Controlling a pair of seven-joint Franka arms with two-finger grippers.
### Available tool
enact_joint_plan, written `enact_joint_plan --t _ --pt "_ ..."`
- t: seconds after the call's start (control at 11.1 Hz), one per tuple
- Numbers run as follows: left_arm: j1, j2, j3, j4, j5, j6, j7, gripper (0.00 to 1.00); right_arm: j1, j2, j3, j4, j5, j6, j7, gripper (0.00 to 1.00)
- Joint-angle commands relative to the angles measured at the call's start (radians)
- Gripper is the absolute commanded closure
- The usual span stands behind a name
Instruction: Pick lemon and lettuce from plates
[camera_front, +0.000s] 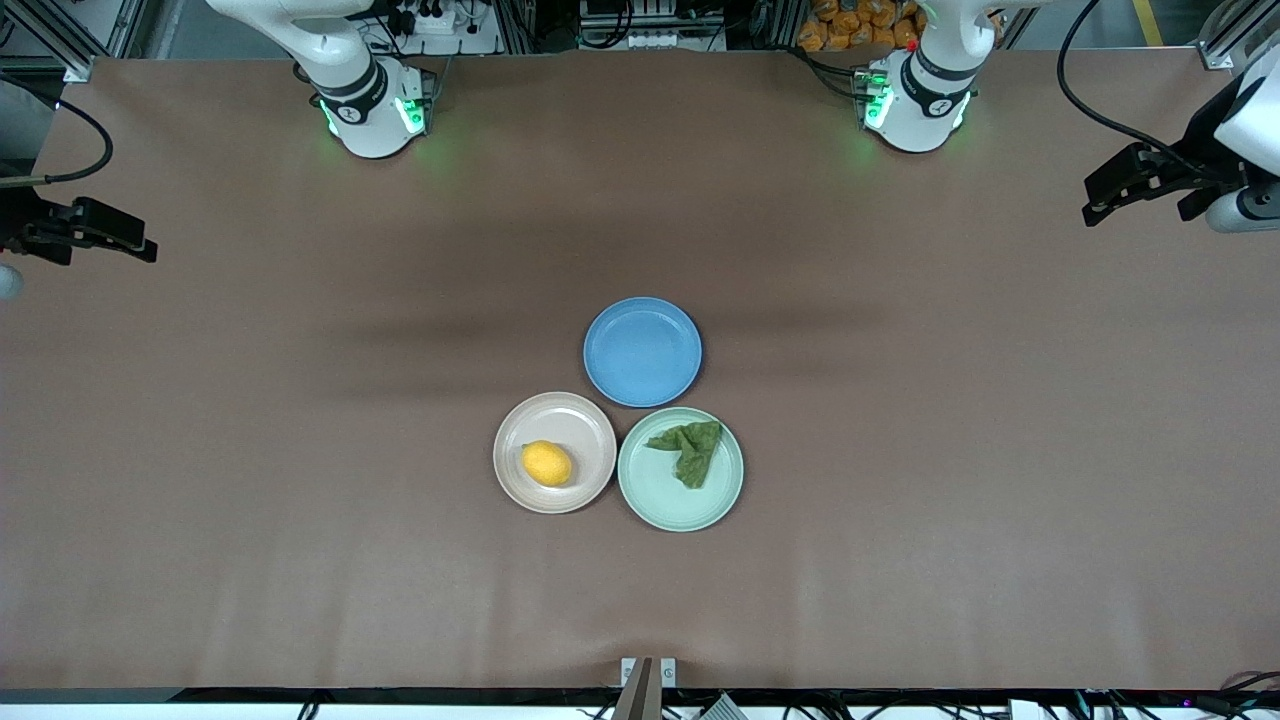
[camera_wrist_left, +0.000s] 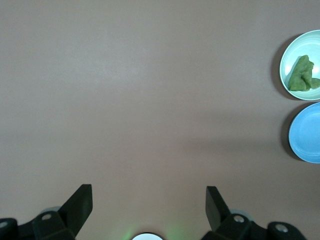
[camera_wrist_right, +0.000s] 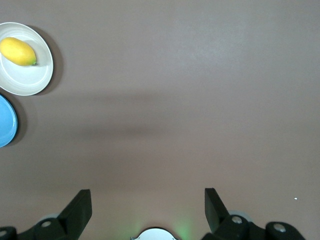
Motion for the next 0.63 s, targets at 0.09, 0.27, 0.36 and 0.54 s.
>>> enact_joint_plan --t 0.09,0.27,0.36,0.54 --pt "-0.051 0.099 -0.033 0.017 0.008 0.056 0.009 0.00 -0.017 -0.011 0.015 -0.011 -0.013 0.006 0.010 0.00" --pt "-0.103 0.194 -0.062 0.017 0.008 0.192 0.006 0.00 -0.017 -0.011 0.015 -0.011 -0.013 0.005 0.011 0.00" --pt "-0.122 0.246 -0.072 0.019 0.004 0.255 0.009 0.00 -0.015 -0.011 0.015 -0.011 -0.011 0.005 0.011 0.00" --pt "-0.168 0.339 -0.101 0.019 -0.016 0.381 0.008 0.00 -0.009 -0.011 0.016 -0.013 -0.007 0.000 0.013 0.00"
